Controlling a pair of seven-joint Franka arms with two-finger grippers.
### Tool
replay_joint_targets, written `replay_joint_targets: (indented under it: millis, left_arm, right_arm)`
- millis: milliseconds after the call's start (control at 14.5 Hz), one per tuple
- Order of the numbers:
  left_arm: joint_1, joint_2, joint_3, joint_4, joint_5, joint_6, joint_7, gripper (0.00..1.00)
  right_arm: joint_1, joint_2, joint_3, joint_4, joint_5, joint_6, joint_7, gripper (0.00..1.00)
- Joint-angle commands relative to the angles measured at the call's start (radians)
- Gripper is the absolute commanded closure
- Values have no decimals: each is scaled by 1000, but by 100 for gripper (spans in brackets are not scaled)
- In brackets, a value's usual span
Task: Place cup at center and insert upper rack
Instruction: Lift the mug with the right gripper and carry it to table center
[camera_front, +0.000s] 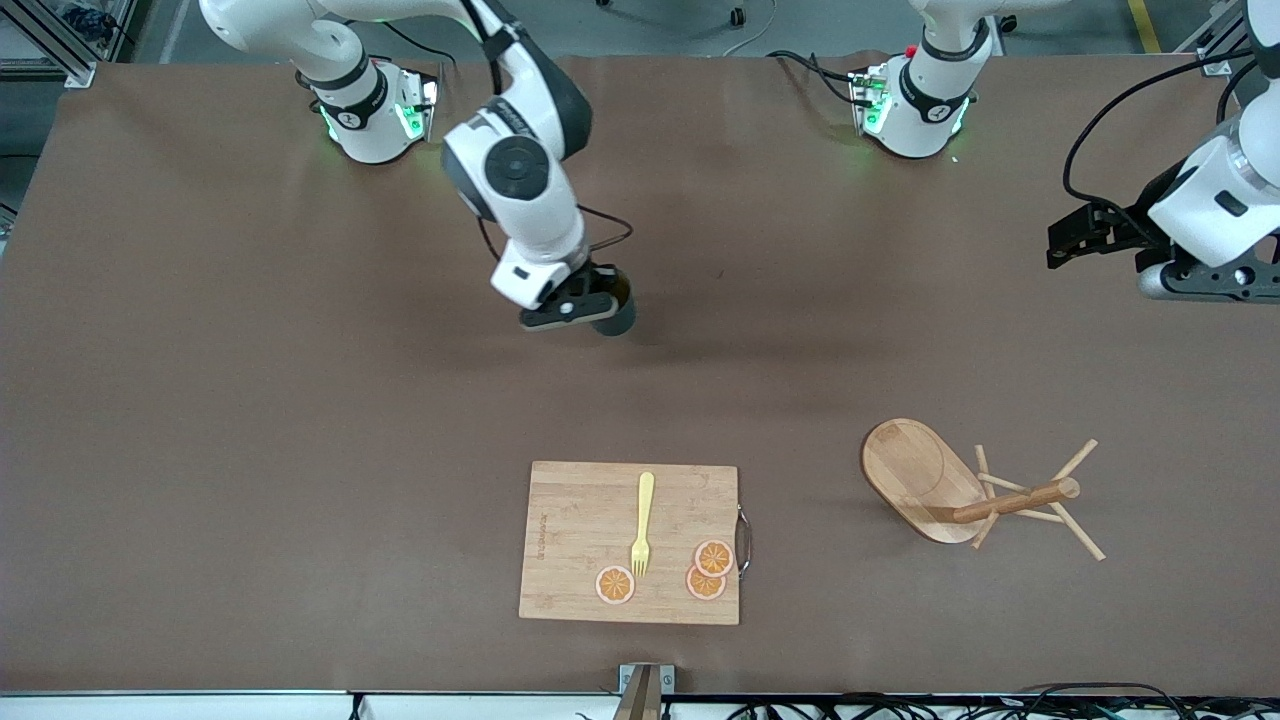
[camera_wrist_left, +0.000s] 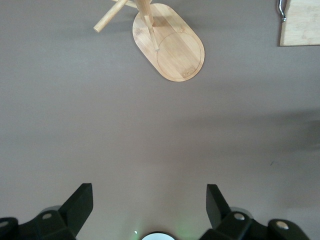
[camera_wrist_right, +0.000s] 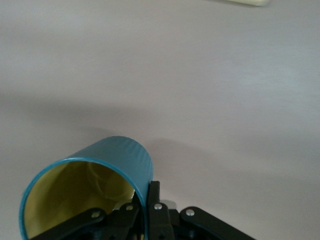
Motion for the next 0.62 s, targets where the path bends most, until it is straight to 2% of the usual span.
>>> replay_joint_targets:
  millis: [0,207,553]
  left_arm:
    - [5,5,-2,16,14,0,22,0]
    - [37,5,0,18,-9,21,22,0]
    - [39,3,0,19,-21,21,6,0]
  right_arm:
    - [79,99,-14,105,2,-8,12,100]
    - [131,151,-18,141,-12,-8,91,99]
    - [159,222,-23,171,-50,-4,141,99]
